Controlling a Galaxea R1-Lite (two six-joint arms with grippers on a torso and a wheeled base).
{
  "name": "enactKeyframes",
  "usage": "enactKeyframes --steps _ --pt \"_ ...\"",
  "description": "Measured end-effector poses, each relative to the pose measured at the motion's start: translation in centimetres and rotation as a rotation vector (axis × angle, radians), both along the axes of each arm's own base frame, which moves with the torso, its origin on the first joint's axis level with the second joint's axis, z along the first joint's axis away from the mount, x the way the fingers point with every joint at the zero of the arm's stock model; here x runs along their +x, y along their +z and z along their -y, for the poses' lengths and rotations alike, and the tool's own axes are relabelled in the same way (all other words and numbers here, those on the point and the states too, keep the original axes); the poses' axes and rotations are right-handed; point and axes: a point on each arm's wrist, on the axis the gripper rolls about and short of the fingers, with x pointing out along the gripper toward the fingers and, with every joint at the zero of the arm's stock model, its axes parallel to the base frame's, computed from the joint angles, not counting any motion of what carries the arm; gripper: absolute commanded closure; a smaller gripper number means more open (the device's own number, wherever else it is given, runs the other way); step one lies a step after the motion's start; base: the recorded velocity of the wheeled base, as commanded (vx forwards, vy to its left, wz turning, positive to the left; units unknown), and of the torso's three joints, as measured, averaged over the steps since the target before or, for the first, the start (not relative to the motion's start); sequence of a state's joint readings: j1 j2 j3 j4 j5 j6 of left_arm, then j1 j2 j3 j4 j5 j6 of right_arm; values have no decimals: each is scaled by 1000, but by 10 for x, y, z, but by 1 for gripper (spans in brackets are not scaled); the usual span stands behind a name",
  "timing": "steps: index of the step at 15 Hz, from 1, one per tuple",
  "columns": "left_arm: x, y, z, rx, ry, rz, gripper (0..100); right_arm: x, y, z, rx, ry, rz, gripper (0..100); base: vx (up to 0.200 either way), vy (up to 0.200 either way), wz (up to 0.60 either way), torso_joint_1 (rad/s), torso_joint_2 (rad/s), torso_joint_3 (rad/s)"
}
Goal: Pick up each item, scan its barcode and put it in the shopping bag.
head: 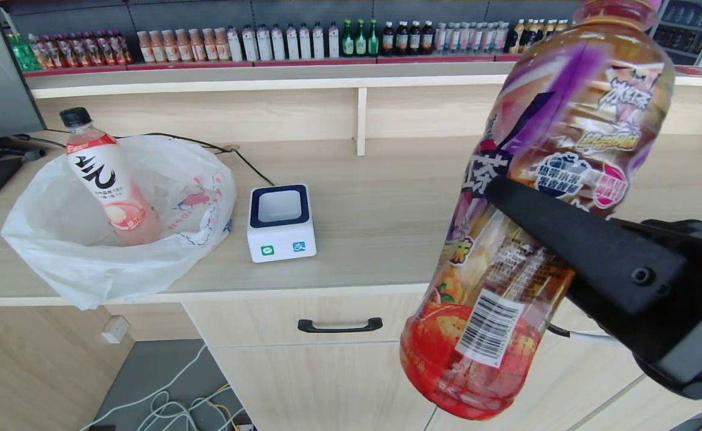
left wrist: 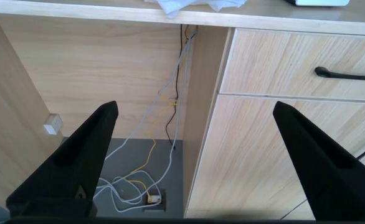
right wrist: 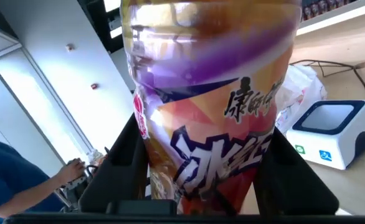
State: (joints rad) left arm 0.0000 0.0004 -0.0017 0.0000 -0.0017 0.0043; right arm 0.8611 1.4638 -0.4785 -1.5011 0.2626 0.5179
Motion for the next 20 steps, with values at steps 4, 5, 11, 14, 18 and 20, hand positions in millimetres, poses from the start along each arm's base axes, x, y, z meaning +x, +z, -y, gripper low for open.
enactKeyframes --steps 4,5,11,14,18,20 --pt "0 0 0 0 0 0 0 3 10 -11 41 38 -4 100 0 0 0 0 0 0" --pt "0 0 0 0 0 0 0 4 11 -13 41 42 -4 100 0 0 0 0 0 0" --pt "0 0 0 0 0 0 0 0 9 -17 35 65 -7 100 0 0 0 0 0 0" --pt "0 0 0 0 0 0 0 -2 9 -18 33 72 -6 100 0 0 0 0 0 0" --pt "0 0 0 0 0 0 0 -4 9 -21 33 84 -4 100 0 0 0 0 0 0" --pt "0 0 0 0 0 0 0 -6 9 -22 30 94 0 100 0 0 0 0 0 0"
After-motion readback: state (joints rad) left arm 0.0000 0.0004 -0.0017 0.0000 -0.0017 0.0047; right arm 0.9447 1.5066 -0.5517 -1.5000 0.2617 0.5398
